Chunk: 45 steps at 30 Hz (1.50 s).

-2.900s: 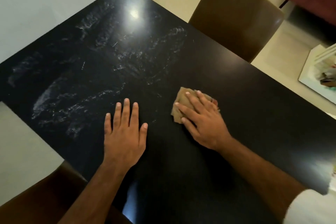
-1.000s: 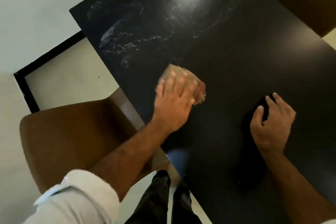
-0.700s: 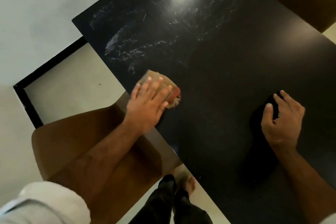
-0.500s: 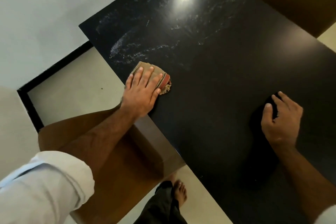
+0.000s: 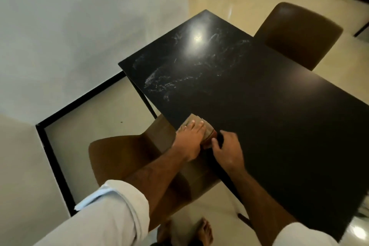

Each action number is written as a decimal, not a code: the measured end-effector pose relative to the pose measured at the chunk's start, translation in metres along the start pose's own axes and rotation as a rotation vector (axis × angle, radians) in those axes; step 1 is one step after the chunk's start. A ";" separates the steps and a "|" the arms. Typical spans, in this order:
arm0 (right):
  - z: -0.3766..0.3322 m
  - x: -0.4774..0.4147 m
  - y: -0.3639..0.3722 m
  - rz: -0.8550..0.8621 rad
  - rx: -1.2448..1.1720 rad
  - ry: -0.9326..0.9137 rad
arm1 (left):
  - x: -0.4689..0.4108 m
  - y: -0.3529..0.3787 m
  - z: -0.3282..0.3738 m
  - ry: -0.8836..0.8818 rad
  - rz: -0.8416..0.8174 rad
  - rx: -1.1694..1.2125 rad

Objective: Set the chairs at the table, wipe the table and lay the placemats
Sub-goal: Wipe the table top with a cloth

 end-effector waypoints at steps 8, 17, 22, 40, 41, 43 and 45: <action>-0.047 0.054 0.018 -0.211 -0.873 0.617 | 0.068 -0.008 -0.025 0.140 0.250 0.449; -0.175 0.083 0.030 -0.004 -0.271 0.138 | 0.139 -0.080 -0.185 0.112 0.201 0.168; -0.244 0.092 0.055 0.194 0.305 -0.085 | 0.158 -0.107 -0.311 0.033 0.211 -0.005; -0.358 0.049 0.109 0.218 0.290 -0.140 | 0.141 -0.170 -0.427 0.017 0.259 -0.097; -0.363 0.041 0.110 0.217 0.291 -0.136 | 0.131 -0.172 -0.432 0.022 0.252 -0.097; -0.373 0.022 0.115 0.216 0.283 -0.107 | 0.108 -0.176 -0.446 0.044 0.237 -0.100; -0.382 0.001 0.126 0.227 0.251 -0.053 | 0.080 -0.181 -0.464 0.084 0.230 -0.103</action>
Point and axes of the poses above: each hand's wrist, its own x-axis away from the middle knuckle, its own y-axis out of the palm, z = x × y, the point moved 1 cm from there along -x, towards the middle knuckle, and after that the axes turned 7 degrees about z, right-handed, at the moved point
